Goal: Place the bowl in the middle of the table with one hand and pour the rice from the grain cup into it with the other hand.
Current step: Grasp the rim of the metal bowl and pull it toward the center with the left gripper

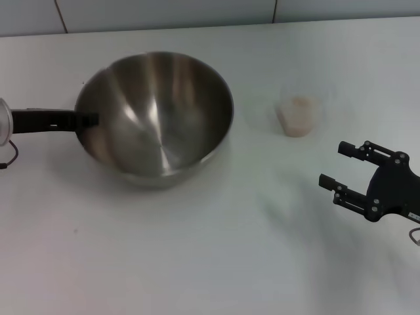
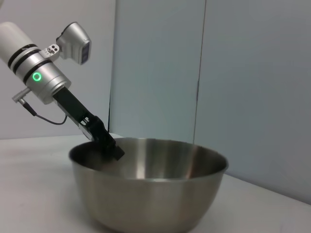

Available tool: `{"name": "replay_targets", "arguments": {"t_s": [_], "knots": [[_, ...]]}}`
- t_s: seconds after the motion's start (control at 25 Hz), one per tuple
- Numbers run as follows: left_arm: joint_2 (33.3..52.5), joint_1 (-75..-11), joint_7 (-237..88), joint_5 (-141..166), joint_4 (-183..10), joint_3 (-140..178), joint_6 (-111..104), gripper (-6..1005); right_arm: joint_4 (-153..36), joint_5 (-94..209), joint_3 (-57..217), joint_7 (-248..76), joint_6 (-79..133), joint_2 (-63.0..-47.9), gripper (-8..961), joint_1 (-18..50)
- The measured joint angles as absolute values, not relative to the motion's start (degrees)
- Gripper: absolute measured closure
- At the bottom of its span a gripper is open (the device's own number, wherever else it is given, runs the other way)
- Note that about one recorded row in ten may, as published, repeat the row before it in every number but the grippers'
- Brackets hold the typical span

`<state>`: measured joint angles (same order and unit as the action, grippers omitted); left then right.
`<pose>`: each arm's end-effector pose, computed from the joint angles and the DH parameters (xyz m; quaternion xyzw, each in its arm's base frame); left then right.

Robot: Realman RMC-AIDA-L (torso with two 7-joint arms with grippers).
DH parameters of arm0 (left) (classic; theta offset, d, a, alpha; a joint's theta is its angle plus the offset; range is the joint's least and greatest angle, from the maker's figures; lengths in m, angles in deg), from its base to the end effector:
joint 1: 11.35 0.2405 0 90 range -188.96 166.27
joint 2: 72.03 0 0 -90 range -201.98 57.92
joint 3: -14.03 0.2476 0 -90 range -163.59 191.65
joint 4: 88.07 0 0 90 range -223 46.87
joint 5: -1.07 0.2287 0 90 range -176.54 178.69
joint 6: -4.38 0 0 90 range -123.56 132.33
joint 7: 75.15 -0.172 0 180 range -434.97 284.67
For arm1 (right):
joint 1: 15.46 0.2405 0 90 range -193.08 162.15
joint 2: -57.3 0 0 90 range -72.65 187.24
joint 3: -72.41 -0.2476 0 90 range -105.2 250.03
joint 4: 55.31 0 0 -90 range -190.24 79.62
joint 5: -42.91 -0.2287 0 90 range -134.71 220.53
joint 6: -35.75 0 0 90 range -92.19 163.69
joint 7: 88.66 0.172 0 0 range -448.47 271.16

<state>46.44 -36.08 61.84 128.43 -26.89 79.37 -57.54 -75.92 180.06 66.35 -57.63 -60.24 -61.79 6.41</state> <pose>-0.2675 0.4057 -0.0003 -0.8337 -0.4719 -0.0800 0.2755 0.3379 0.2652 -0.0241 -0.9001 0.0984 0.2795 0.3193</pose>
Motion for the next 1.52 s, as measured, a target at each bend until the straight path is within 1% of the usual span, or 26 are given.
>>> {"name": "replay_targets", "arguments": {"t_s": [0.2, 0.4, 0.48, 0.72, 1.52], "knots": [[46.45, -36.4, 62.6, 129.2, -26.4, 80.1, -57.7, 790, -75.9, 180.0, 66.3, -57.7, -60.2, -61.8, 290, 6.5], [46.44, -36.3, 63.2, 129.2, -25.5, 80.8, -58.0, 879, -75.9, 179.7, 66.3, -57.8, -60.2, -61.8, 290, 6.5], [46.44, -36.2, 63.2, 129.2, -25.4, 80.9, -58.0, 942, -75.9, 179.5, 66.3, -57.8, -60.2, -61.8, 290, 6.5], [46.36, -36.3, 63.2, 129.2, -25.3, 81.2, -58.1, 961, -75.5, 179.3, 66.4, -58.0, -60.1, -61.85, 290, 6.5], [46.28, -36.7, 63.0, 129.2, -22.8, 81.6, -59.0, 964, -73.5, 179.3, 66.3, -59.0, -58.9, -61.84, 290, 6.5]]}}
